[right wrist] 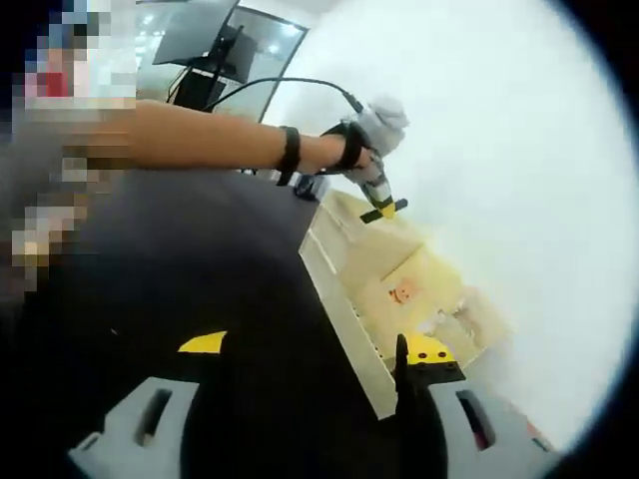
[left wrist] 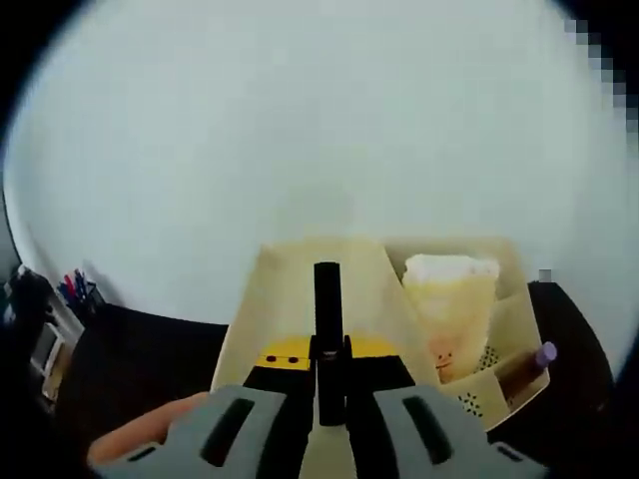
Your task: Open the drawer, pick up the cosmetic bottles from the table one by one, place them into the drawer, release the gripper, close the drawer, and move the gripper away
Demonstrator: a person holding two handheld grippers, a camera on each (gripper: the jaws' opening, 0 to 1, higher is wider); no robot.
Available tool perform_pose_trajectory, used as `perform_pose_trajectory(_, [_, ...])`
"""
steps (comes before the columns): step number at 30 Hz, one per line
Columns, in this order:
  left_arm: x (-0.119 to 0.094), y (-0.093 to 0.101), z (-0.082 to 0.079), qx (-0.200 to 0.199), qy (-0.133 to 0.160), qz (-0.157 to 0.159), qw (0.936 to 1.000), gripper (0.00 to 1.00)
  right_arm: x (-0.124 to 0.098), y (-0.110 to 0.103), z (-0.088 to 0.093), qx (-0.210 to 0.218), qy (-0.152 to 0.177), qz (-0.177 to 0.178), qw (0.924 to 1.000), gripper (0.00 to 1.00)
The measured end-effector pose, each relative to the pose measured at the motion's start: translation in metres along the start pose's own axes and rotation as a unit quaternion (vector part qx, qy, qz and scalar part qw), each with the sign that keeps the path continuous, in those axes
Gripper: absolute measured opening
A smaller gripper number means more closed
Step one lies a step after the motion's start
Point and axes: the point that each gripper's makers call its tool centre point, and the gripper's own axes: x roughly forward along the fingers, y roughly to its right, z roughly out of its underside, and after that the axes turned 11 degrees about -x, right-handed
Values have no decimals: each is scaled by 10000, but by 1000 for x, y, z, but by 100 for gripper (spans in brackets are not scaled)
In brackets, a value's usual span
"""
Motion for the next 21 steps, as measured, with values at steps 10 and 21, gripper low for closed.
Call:
perform_pose_trajectory(10, [11, 0, 2, -9, 47, -84, 10000, 7, 2, 1, 0, -10, -20, -9, 10000, 62])
perform_pose_trajectory(21, [11, 0, 18, 62, 110, -246, 9996, 7, 1, 2, 1, -20, -11, -43, 10000, 61])
